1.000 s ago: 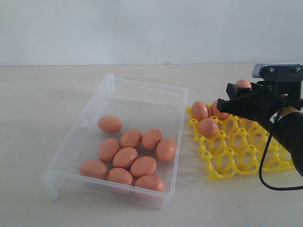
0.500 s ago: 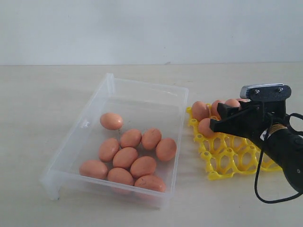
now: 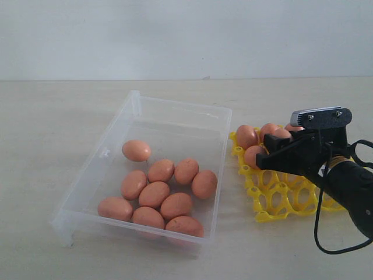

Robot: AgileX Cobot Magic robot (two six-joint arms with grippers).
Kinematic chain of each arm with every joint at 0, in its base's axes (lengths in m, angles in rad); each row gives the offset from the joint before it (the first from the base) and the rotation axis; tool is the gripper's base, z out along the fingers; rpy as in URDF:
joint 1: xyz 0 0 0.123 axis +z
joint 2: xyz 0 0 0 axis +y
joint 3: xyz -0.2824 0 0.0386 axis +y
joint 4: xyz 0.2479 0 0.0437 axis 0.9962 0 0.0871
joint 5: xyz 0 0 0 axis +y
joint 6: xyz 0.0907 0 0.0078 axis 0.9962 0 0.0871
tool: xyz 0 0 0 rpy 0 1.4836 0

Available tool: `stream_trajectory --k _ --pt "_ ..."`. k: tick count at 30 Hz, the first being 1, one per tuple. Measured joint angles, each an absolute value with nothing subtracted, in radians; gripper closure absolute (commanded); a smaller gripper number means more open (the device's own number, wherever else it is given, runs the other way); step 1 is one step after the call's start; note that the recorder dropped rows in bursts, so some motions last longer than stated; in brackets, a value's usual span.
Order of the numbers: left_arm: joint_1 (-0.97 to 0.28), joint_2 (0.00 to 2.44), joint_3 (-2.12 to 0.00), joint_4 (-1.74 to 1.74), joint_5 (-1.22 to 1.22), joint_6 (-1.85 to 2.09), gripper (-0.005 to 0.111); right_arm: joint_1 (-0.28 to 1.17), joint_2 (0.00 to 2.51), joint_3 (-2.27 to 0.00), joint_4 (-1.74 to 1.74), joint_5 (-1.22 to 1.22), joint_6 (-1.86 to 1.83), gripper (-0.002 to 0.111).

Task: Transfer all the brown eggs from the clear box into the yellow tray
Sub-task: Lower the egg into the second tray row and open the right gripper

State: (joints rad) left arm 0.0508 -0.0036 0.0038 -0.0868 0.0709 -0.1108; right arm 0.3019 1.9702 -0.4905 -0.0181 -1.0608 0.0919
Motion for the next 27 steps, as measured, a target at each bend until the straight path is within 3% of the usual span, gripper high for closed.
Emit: stream_trajectory --k 4,7,27 --pt "0.051 -0.004 0.004 -0.087 0.071 -0.111 0.103 0.302 1.970 -0.490 -0.023 -1.061 0.090 0.071" --pt "0.051 -0.004 0.004 -0.087 0.071 -0.111 0.103 0.302 1.970 -0.490 -0.024 -1.061 0.090 0.065" --pt "0.051 -0.004 0.004 -0.087 0.071 -0.111 0.103 0.302 1.970 -0.490 -0.025 -1.061 0.061 0.065"
